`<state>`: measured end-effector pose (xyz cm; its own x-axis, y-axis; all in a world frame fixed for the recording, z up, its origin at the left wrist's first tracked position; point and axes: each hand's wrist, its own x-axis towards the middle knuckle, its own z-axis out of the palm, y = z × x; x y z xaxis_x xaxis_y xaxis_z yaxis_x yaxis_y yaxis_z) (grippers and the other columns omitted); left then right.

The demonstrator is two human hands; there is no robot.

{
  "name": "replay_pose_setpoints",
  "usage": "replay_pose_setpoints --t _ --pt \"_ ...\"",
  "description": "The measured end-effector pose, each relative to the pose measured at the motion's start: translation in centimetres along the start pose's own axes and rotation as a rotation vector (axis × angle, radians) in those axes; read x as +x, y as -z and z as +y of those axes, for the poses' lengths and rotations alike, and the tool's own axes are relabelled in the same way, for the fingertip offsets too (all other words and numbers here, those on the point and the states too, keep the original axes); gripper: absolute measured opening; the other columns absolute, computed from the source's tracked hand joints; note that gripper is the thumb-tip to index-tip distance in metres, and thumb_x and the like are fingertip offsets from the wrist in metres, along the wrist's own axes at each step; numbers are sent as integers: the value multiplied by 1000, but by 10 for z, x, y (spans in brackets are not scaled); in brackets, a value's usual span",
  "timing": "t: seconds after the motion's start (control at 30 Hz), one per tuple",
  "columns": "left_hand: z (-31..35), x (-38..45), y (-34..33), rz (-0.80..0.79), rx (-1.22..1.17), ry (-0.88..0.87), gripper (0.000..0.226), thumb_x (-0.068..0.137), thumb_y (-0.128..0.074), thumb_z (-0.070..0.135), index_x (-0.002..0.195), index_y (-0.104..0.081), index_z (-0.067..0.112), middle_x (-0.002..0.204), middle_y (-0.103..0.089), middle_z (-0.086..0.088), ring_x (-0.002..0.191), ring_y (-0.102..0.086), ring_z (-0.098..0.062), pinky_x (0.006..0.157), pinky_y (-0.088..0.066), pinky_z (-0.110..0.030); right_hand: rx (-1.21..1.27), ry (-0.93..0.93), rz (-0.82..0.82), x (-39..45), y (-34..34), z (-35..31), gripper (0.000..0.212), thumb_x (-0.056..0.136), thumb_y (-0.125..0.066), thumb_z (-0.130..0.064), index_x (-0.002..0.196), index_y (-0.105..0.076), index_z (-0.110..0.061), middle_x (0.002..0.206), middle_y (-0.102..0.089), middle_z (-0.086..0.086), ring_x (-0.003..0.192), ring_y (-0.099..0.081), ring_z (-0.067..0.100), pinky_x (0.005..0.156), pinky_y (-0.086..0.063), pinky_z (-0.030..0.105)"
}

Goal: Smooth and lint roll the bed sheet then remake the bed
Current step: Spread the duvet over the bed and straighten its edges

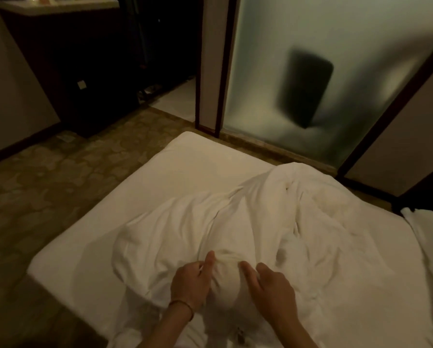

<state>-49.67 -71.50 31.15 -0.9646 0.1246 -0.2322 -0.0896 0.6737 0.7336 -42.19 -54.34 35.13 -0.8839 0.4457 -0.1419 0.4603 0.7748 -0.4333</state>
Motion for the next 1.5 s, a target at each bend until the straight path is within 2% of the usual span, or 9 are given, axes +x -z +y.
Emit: replay_pose_setpoints --t 0.17,0.3,0.4,0.5,0.6,0.77,0.93,1.13,1.5 --pt "-19 -119 -18 -79 182 -101 68 92 -29 72 66 -64 19 91 -74 -7 93 -67 -24 74 -44 -33 58 -84 -20 -116 23 62 55 88 -29 -74 71 -40 -24 70 -58 1 93 -65 21 75 -44 34" --pt "-28 -197 -52 -192 361 -59 86 76 -10 87 112 -70 37 115 -71 1 109 -64 -13 85 -44 -26 33 60 170 -198 6 110 35 96 -19 -69 72 -32 -47 50 -30 -25 56 -50 -7 65 -38 13" --pt "-28 -230 -74 -212 409 -34 85 76 -11 87 117 -68 40 117 -71 0 110 -64 -12 84 -44 -24 224 90 368 -248 -12 137 44 96 -27 -65 71 -31 -28 40 -24 -9 52 -38 -7 56 -23 -8" --pt "-31 -235 -81 -198 426 -75 101 67 0 92 115 -68 35 116 -70 -3 112 -63 -20 85 -45 -29 143 -54 177 -248 1 151 46 91 -17 -73 83 -45 -38 69 -61 -15 81 -63 -4 69 -36 5" --pt "-31 -224 -81 -95 378 -141 118 57 17 96 99 -68 26 103 -73 -4 103 -65 -25 80 -46 -34 118 -240 29 -235 10 143 42 91 -27 -71 83 -42 -32 107 -70 -3 111 -62 15 85 -43 28" --pt "-24 -183 -71 167 83 -164 70 84 -19 85 63 -41 21 60 -57 -1 65 -58 -26 58 -36 -34 90 -142 80 -202 4 121 50 84 -23 -75 68 -32 -29 73 -52 -8 92 -63 15 70 -40 29" --pt "-47 -124 -32 325 180 83 47 93 -40 67 98 -65 27 110 -64 -1 111 -54 -29 92 -39 -45 6 185 362 -146 1 84 50 91 -34 -69 77 -53 -26 78 -53 -7 73 -52 21 60 -43 34" --pt "-111 -65 36 276 113 437 67 90 -48 70 133 -53 20 141 -48 -10 133 -37 -34 107 -34 -49 -99 413 96 -53 -37 -23 62 91 -32 -70 120 -57 -22 126 -53 -2 116 -49 21 92 -45 38" --pt "-185 31 65 265 -553 815 86 84 -55 74 144 -45 14 141 -54 -14 124 -54 -34 105 -43 -40 -465 681 -444 66 -171 -161 89 84 -1 -73 157 -4 -22 164 6 4 151 10 23 121 0 43"
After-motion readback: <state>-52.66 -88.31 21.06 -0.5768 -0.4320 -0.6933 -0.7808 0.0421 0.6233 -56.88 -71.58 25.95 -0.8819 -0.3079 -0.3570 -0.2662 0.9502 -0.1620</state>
